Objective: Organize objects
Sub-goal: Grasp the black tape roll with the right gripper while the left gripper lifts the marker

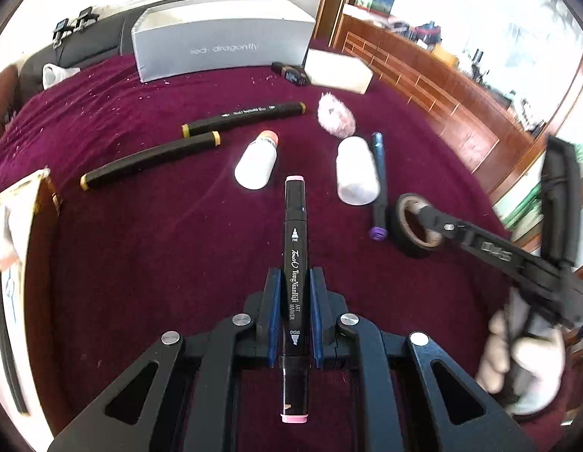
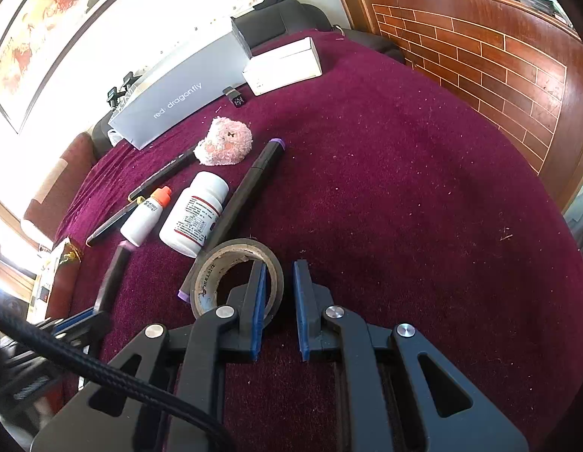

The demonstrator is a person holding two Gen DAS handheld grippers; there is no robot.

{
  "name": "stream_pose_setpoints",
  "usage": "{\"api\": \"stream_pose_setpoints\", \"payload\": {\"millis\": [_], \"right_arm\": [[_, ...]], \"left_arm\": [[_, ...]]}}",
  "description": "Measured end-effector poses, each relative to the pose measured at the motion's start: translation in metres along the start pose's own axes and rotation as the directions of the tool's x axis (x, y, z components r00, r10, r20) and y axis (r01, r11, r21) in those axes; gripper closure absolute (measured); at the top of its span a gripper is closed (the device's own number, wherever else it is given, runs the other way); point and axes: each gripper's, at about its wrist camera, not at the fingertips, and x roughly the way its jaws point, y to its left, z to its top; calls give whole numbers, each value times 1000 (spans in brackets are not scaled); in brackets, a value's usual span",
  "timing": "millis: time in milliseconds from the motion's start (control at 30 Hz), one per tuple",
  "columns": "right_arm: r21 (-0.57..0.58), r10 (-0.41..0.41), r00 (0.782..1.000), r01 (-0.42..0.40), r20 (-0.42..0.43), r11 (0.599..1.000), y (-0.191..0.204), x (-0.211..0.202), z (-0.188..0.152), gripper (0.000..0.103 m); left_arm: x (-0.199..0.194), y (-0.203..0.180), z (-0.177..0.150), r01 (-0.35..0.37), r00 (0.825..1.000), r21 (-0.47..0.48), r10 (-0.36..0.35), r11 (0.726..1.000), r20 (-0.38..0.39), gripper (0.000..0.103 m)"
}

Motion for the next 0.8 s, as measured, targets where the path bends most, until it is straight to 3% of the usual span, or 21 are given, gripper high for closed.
{"api": "stream_pose_setpoints", "payload": {"millis": [267,467,800], "right_arm": [[-4,-18,1000,18,6,1000,2,-2,-1,93],[-33,-45,999,45,14,998,8,-7,-3,94],[-47,36,999,-35,14,998,35,-46,-11,94]], "left_arm": [[-40,19,-27,52,998,-39,-51,998,33,92],[-73,49,-47,54,996,-99,-47,994,79,92],[-126,130,-78,-12,983,-249,57,968,176,91]]}}
